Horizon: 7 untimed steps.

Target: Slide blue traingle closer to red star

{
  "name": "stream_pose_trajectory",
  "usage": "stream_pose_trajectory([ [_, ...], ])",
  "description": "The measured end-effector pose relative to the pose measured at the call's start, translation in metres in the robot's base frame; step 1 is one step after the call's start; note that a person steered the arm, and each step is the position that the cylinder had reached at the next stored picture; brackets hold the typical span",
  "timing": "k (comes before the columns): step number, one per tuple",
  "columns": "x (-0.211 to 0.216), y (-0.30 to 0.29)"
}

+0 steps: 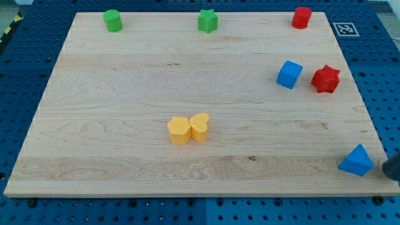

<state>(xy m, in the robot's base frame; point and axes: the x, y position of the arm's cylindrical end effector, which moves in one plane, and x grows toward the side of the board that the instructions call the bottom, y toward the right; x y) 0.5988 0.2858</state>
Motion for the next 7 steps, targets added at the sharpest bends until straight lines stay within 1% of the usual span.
stream_pose_trajectory([
  [1, 0.0, -0.017],
  [2, 0.0, -0.02],
  [3, 0.0, -0.05],
  [7, 0.005, -0.07],
])
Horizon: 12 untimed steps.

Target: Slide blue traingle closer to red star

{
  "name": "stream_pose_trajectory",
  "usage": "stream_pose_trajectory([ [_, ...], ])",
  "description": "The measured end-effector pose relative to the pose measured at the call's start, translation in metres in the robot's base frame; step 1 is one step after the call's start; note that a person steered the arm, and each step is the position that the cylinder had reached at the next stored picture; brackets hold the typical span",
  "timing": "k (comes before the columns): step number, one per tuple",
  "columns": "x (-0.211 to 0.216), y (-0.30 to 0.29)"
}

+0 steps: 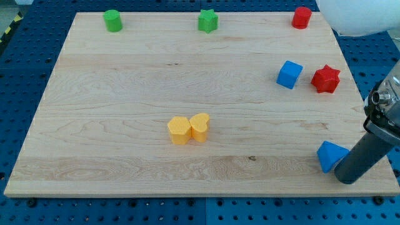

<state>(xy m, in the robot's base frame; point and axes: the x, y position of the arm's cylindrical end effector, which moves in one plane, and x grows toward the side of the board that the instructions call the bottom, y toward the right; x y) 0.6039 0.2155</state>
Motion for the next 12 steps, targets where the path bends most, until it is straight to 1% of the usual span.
stream_pose_trajectory([
  [1, 0.0, -0.013],
  [3, -0.001, -0.019],
  [5, -0.022, -0.019],
  [8, -0.062, -0.019],
  [12, -0.13, -0.019],
])
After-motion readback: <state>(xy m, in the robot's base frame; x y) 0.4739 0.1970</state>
